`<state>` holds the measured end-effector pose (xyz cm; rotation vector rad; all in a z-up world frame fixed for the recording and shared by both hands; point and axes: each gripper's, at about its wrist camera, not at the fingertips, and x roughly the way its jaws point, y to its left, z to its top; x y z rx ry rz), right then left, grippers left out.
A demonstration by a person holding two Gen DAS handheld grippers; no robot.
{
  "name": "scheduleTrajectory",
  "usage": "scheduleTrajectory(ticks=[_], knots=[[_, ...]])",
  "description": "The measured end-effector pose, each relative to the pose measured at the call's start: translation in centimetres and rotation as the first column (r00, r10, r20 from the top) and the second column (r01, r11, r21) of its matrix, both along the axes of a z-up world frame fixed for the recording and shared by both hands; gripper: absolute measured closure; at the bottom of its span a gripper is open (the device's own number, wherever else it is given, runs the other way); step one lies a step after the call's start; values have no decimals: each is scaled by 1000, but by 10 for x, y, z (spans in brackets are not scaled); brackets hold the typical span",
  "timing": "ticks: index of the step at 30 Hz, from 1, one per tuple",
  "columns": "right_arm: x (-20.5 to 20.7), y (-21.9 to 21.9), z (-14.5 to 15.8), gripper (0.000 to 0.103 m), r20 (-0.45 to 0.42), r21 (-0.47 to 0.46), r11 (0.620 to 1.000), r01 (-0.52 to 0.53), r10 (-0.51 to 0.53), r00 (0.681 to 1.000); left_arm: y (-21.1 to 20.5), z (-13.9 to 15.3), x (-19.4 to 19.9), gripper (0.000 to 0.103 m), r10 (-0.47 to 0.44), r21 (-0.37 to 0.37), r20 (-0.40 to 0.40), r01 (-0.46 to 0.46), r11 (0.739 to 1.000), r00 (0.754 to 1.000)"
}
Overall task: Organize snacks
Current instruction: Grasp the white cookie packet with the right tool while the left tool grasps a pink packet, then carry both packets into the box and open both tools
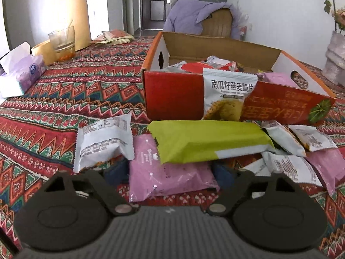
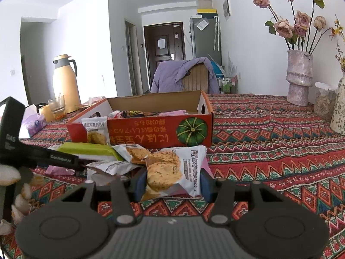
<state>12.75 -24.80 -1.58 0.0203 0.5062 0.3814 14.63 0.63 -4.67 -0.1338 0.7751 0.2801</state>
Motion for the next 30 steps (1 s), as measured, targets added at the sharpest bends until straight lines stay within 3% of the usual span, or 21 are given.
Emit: scheduleTrajectory(ticks=[7,19,26,30], knots=[[-1,1,0,53,1,4,1000,0,0,1000,7,4,-17,33,-47,-29,30,48,998,998],[-3,1,0,53,4,5,1000,-1,1,1000,14,10,-65,40,-114,-36,101,118,992,988],[-5,4,1,53,5,0,1000,-5,5,1000,20,6,-78,39,-128,-49,83,132,990,988],[-5,6,1,53,6,-1,1000,-7,7,1000,18,6,-76,27,-123,-43,67,126,991,990]])
